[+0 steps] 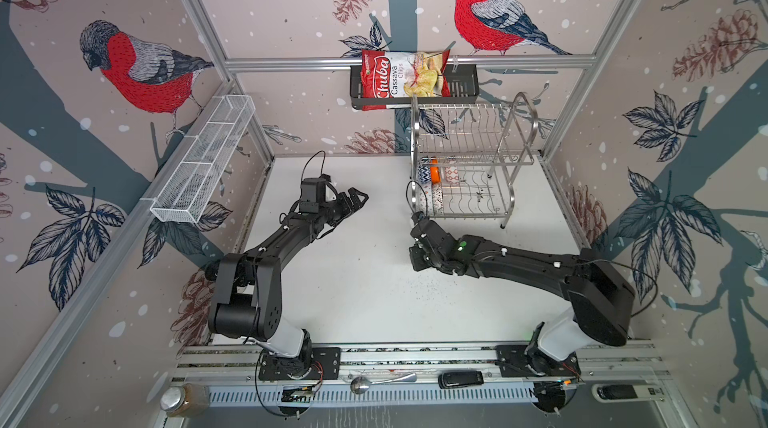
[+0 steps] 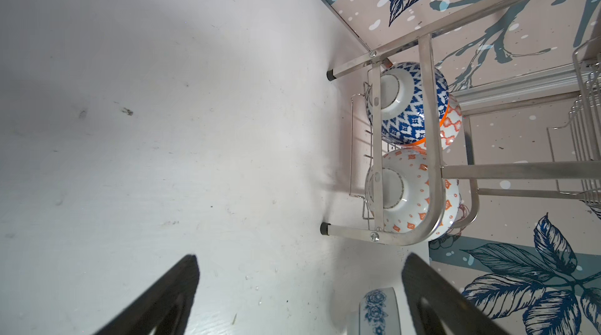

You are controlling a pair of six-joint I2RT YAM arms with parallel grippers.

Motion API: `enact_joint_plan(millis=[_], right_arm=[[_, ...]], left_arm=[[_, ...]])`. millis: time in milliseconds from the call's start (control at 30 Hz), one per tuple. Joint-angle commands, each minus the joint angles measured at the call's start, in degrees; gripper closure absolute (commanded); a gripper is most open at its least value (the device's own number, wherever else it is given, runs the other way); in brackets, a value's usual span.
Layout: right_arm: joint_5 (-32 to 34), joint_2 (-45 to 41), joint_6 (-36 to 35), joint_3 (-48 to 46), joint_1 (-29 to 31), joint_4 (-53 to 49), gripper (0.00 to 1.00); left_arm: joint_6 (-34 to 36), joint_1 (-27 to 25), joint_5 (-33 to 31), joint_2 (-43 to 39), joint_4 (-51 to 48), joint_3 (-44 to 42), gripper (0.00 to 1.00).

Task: Load the bowls into the dish rack
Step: 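Lift the blue floral bowl with the right gripper into the rack slot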

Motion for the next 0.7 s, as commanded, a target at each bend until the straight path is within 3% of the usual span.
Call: enact_joint_plan(millis=[0, 200, 333, 500, 667], right_arm=[[-7.8, -6.2, 0.0, -3.1, -3.6, 7.9, 0.99], [-15.3, -17.4, -1.4, -5.3, -12.7, 10.0, 0.99], [-24.1, -22.1, -1.4, -8.1, -23.0, 13.8, 1.0], [-32.5, -24.3, 0.2, -11.6, -33.0, 21.5, 1.0], [-36.8, -23.3, 0.3, -12.0, -37.7, 26.2, 1.0]], left_arm=[[1.0, -0.1, 1.5, -0.2, 0.6, 0.6, 0.03], [-0.7, -1.1, 6.1, -0.1, 4.7, -0.3, 0.02], [-2.4, -2.9, 9.7, -0.2, 7.8, -1.2, 0.02], [-2.8, -6.3, 11.5, -1.3, 10.4, -2.1, 0.03], [-5.8, -7.5, 13.4, -1.0, 14.9, -3.5, 0.02]])
